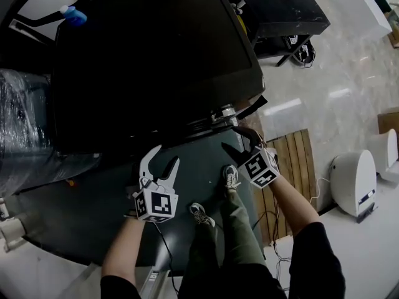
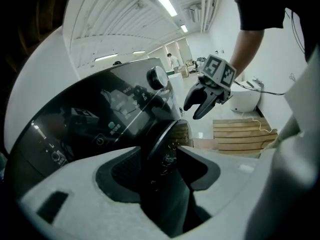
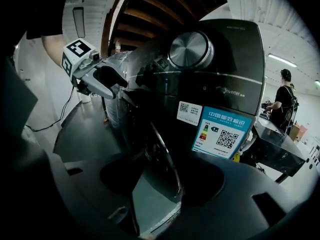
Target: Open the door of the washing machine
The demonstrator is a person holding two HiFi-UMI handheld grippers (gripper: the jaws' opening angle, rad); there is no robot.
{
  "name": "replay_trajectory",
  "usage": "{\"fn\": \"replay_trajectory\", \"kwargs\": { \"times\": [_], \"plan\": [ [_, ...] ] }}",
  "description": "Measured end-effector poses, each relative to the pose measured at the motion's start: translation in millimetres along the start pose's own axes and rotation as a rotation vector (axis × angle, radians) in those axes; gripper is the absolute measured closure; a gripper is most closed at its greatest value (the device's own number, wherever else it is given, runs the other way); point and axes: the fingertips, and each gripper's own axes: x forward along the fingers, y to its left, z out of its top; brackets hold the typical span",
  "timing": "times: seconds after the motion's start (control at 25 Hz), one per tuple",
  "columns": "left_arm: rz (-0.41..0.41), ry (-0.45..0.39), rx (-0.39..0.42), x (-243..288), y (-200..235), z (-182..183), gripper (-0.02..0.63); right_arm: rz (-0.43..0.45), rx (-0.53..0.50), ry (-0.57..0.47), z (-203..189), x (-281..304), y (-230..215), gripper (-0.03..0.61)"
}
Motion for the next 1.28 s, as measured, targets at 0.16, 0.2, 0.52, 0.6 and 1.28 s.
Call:
{"fn": "replay_trajectory", "kwargs": {
  "times": [0.16,0.2,0.52,0.6,1.28],
  "plan": [
    [-0.008,0.018,0.038,15.0,-0.2,1.0,0.394,0.055,-0.085,0.029,-12.6,20.8,-4.3,0.35],
    [-0.011,0.021,0.049,18.3,0.4,1.7,0.393,0.07,-0.112,0.036,-16.0,25.9,-3.8,0.35],
    [-0.037,0.068,0.125,35.4,-2.3,-0.9,0.393,0.116,-0.277,0.039,-25.2,47.4,-1.1,0.353],
    [-0.047,0.076,0.143,38.7,-4.6,-2.6,0.393,0.127,-0.298,0.04,-27.0,51.8,0.9,0.368],
    [-0.048,0.194,0.326,44.3,-1.2,-8.4,0.431,0.114,-0.363,0.082,-31.4,65.5,5.6,0.424]
  ]
}}
